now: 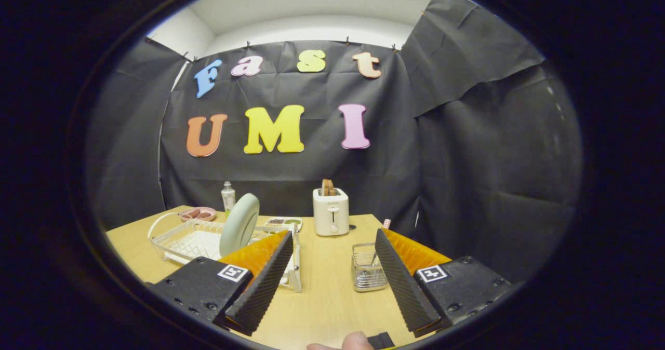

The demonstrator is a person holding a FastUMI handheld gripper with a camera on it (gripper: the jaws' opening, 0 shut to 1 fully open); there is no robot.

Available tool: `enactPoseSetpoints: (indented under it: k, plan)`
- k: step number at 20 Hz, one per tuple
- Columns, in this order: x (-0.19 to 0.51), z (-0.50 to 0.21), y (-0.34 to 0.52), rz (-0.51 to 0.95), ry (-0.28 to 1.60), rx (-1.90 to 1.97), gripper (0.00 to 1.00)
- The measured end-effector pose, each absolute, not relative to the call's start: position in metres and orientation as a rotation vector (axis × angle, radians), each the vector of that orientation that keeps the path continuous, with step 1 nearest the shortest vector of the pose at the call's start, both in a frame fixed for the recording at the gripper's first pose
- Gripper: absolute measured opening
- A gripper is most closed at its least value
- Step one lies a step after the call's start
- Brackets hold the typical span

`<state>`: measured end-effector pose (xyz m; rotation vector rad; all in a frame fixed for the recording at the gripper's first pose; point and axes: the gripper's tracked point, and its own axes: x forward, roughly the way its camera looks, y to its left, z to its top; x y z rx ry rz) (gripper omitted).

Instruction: Take the plate from the dish rack, then take the spoon from the basket and place it into the plate.

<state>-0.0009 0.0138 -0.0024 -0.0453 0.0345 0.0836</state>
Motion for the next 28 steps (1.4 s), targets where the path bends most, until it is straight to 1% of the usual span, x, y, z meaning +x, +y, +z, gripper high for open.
enactPoseSetpoints:
  k: [8, 12, 16, 23, 28]
  plan:
    - [-0.022, 0.032, 0.02, 0.112, -0.038, -0.026, 1.0]
    - [-0.02, 0.044, 0.041, 0.166, -0.02, -0.035, 1.0]
    - [-0.007, 0.054, 0.067, 0.26, 0.044, -0.001, 1.0]
    - [0.022, 0.098, 0.096, 0.304, 0.137, -0.077, 1.0]
    - [0.052, 0.1, 0.124, 0.333, 0.273, -0.122, 1.0]
